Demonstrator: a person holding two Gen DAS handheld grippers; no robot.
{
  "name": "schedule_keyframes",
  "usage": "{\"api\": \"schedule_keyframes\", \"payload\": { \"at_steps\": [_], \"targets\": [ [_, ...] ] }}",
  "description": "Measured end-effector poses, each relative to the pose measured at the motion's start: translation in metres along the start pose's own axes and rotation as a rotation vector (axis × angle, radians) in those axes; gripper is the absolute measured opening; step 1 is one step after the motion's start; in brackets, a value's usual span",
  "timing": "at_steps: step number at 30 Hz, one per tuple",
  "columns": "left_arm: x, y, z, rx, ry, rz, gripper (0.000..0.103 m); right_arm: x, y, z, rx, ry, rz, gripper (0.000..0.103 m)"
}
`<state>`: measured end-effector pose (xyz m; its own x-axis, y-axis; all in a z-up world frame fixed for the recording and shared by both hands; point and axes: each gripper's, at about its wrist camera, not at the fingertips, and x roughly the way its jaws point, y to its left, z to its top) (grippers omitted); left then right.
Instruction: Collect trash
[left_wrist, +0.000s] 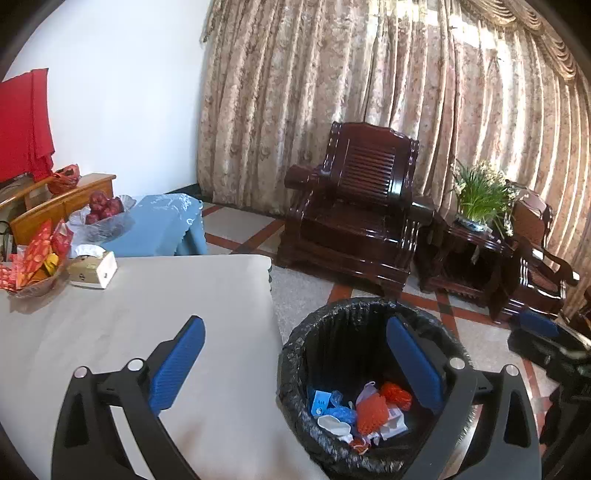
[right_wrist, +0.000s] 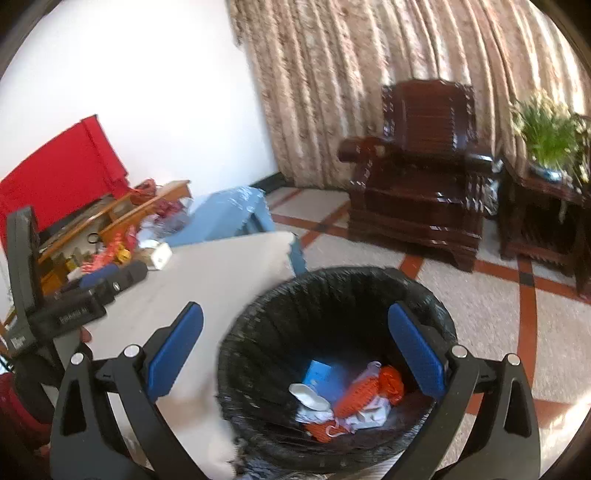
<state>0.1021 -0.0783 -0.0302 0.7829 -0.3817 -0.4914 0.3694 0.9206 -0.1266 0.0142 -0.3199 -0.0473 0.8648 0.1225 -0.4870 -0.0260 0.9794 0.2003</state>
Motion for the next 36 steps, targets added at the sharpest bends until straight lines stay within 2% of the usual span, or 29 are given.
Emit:
{"api": "schedule_keyframes", "payload": {
  "at_steps": [9,20,36],
  "targets": [
    [-0.042,-0.003,-0.004,0.039,0.004,0.036,0.097,-0.027,0.039,0.009,-0.055,-0.014,0.054,0.098],
    [-0.08,-0.011,0.001,0.039,-0.04,0.058,0.097,-0.042,0.063,0.014,-0.097,-0.008,0.08,0.098],
    [-0.107,-0.008,0.011,0.029,-0.091,0.084,0.097,-0.05,0.082,0.03,-0.15,-0.041,0.103,0.098]
  ]
}}
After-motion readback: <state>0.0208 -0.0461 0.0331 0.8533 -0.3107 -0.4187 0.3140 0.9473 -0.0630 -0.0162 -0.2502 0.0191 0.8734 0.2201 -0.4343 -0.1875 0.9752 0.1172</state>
